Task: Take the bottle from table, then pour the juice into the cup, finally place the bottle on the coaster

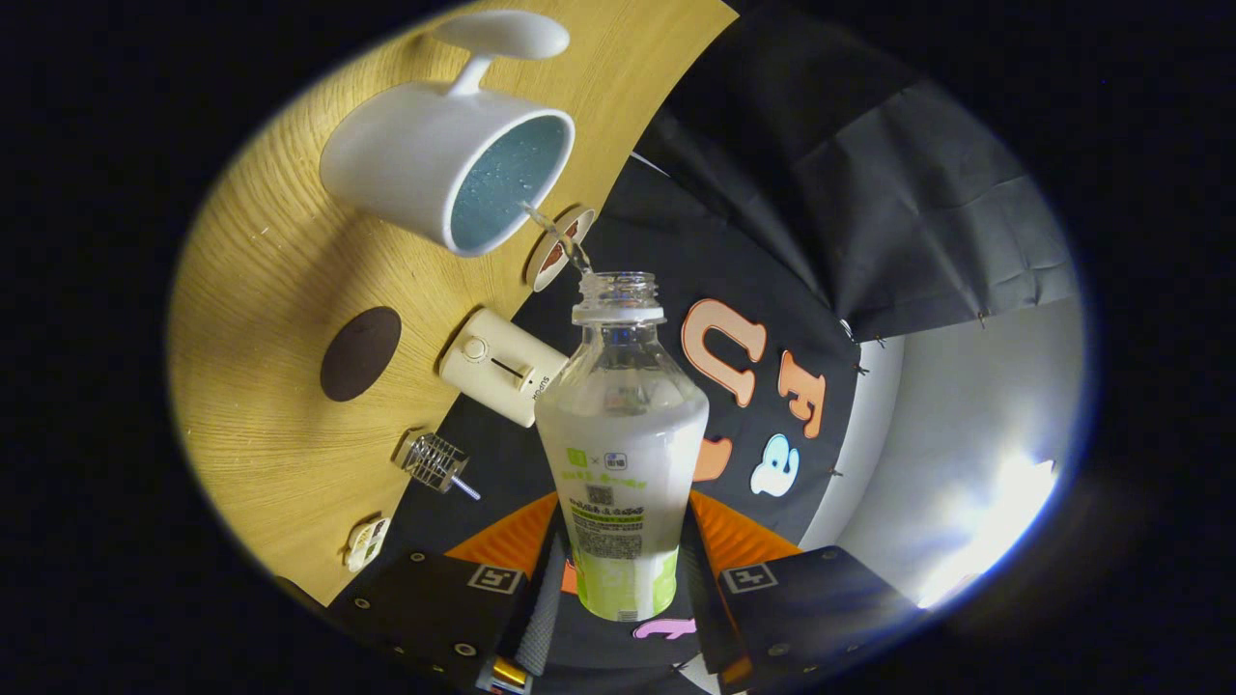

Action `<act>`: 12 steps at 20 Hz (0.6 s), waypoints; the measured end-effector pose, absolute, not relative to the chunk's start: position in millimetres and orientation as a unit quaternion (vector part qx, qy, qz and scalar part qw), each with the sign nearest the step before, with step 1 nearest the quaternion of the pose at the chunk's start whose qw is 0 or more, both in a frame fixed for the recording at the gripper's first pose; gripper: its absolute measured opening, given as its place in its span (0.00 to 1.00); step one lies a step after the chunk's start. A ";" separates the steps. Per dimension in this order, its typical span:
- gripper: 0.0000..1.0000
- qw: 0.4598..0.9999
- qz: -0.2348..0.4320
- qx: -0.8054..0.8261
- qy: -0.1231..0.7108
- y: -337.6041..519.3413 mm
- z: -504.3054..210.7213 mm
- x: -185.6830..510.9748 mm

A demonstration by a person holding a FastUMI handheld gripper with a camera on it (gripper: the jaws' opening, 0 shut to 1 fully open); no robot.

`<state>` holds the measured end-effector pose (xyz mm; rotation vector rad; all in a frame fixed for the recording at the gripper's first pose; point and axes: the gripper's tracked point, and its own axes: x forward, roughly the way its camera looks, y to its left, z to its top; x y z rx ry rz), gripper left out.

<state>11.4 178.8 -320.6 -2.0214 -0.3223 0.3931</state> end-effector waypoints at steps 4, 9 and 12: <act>0.60 0.494 0.161 -0.841 -0.147 178.0 -320.2 11.9; 0.60 0.483 0.163 -0.846 -0.158 176.9 -320.1 13.1; 0.60 0.487 0.165 -0.843 -0.155 176.2 -318.5 14.4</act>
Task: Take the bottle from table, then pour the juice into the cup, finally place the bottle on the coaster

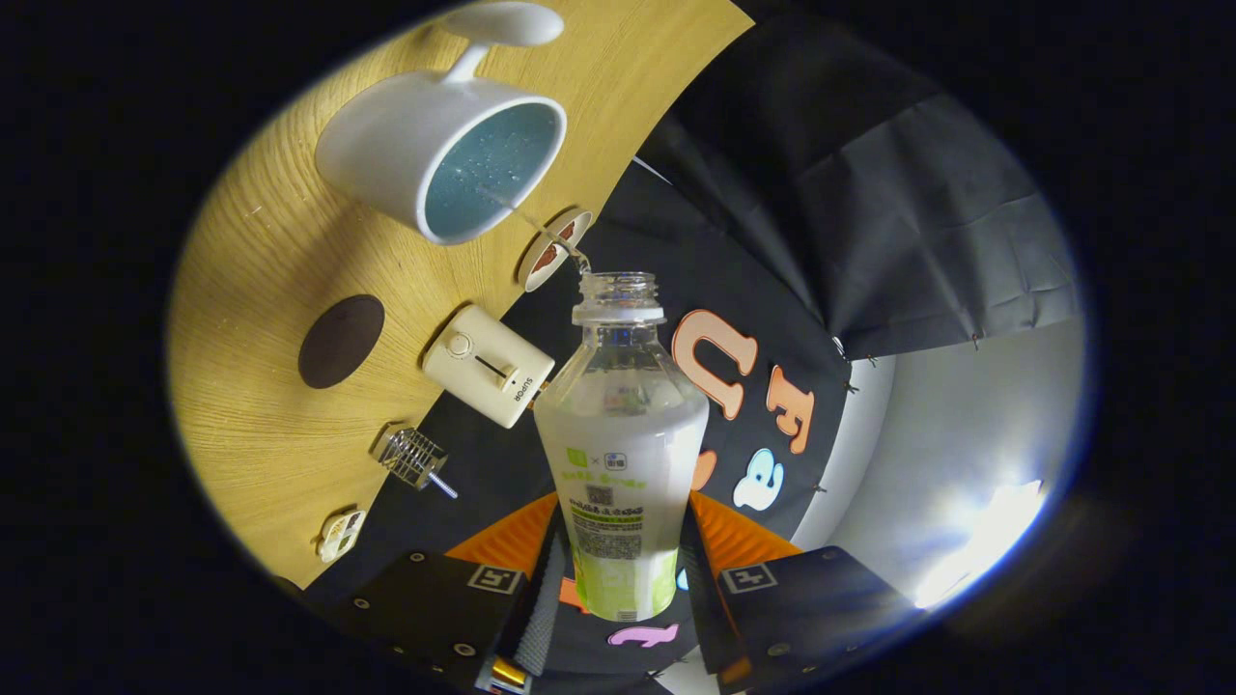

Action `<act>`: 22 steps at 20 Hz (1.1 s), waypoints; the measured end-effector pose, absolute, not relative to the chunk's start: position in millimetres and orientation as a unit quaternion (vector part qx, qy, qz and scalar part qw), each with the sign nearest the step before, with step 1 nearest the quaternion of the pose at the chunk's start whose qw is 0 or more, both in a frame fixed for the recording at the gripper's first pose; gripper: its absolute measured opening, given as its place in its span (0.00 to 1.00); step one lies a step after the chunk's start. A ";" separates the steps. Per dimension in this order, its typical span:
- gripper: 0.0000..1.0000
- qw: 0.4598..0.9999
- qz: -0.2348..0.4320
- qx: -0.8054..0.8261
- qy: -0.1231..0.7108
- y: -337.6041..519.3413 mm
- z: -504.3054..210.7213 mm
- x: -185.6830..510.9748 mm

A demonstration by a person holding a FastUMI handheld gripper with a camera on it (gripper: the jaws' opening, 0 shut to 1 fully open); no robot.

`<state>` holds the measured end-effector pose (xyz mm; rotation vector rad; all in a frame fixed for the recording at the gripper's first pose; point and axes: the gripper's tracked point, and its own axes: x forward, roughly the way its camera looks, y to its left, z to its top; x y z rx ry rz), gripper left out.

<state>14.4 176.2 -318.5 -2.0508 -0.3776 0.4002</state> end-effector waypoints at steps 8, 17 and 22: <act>0.60 0.490 0.171 -0.839 -0.166 178.5 -320.8 11.6; 0.60 0.567 0.219 -0.791 -0.072 161.2 -363.7 9.5; 0.61 0.665 0.253 -0.703 0.012 149.0 -395.5 3.6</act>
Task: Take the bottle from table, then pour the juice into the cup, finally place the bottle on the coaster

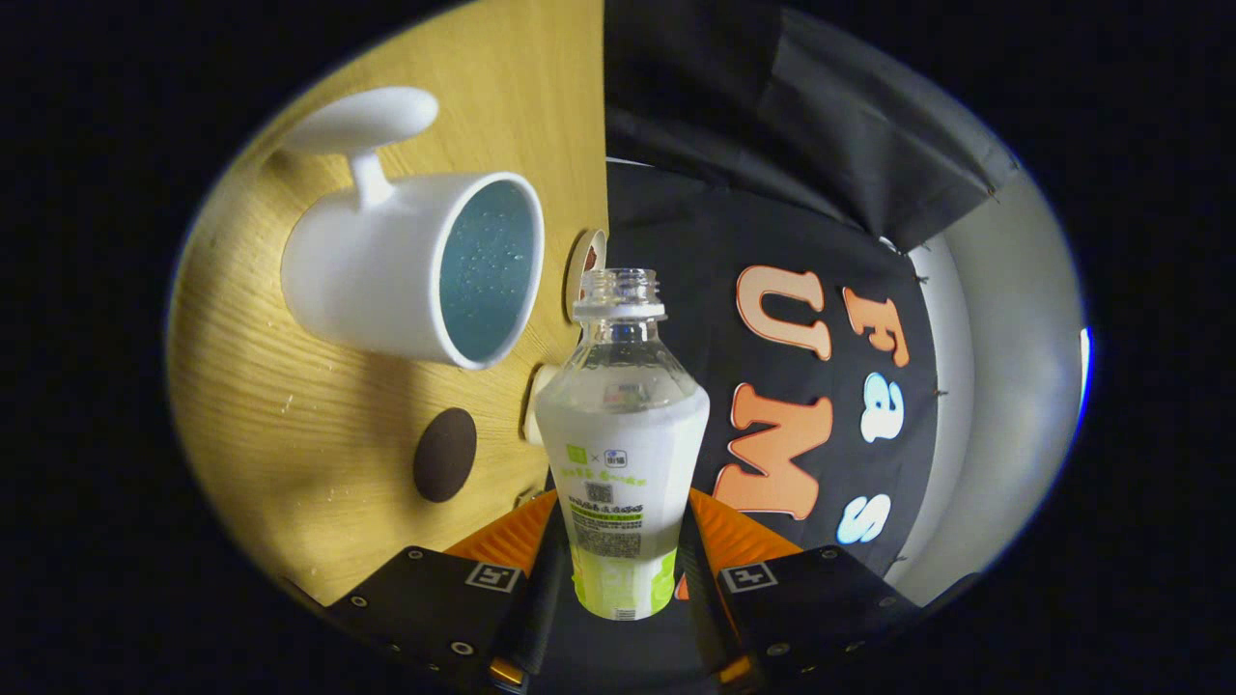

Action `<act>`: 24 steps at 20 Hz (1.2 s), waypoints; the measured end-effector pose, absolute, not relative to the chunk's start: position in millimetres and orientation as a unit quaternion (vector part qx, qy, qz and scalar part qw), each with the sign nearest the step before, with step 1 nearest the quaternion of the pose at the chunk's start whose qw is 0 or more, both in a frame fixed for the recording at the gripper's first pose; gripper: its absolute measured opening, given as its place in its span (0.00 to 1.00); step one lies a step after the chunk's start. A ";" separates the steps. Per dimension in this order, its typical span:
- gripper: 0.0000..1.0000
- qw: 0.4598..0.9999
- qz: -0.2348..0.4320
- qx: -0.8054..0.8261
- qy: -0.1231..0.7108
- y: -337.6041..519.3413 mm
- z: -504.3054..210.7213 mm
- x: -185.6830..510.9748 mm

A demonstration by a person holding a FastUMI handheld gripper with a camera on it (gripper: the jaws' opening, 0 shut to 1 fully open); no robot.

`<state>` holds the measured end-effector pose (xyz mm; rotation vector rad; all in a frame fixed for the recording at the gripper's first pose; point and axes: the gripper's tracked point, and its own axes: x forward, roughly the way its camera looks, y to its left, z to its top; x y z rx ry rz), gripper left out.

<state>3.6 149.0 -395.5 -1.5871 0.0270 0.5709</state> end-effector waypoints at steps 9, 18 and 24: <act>0.61 0.851 0.290 -0.400 0.182 153.8 -421.9 -2.1; 0.61 0.928 0.233 -0.184 0.227 144.9 -419.4 35.2; 0.61 0.950 0.184 -0.077 0.241 136.0 -433.3 71.1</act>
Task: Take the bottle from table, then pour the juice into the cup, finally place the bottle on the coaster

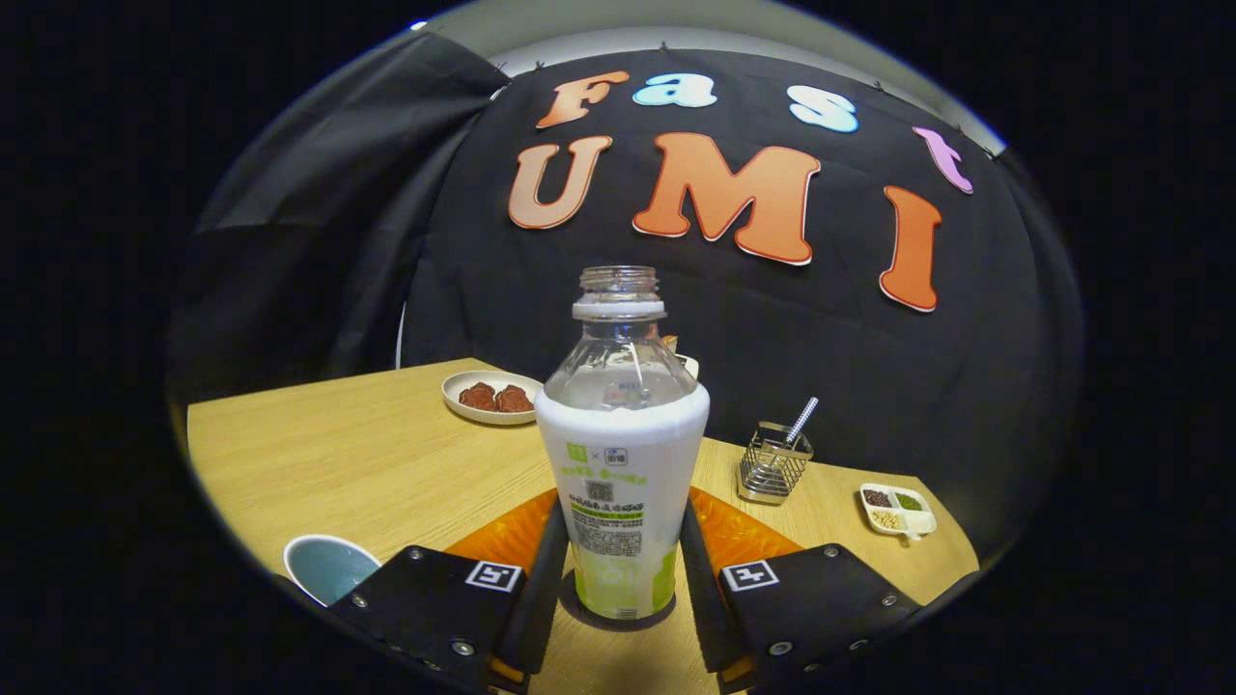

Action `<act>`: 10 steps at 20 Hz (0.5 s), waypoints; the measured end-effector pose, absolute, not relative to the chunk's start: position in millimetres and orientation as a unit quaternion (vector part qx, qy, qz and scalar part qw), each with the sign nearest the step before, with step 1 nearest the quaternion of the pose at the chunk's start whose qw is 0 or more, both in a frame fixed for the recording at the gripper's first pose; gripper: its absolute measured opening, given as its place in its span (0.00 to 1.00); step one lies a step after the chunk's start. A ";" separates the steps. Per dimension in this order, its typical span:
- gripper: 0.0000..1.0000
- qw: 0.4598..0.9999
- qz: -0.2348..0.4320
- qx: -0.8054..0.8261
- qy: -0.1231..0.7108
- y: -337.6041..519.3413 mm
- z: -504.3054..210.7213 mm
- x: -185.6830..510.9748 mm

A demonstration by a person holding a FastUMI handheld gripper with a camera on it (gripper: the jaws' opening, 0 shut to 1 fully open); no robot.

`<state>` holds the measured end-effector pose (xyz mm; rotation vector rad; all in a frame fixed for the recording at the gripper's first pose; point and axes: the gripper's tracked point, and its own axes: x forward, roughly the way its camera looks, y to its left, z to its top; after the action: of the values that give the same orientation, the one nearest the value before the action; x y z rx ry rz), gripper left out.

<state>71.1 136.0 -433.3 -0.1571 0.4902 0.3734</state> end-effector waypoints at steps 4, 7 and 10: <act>0.61 0.950 0.169 -0.037 0.259 131.6 -446.8 80.1; 0.61 0.947 0.160 -0.018 0.279 126.9 -461.2 81.6; 0.61 0.944 0.149 -0.011 0.294 120.0 -477.4 83.4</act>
<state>83.4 120.0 -477.4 -0.0220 0.6001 0.3037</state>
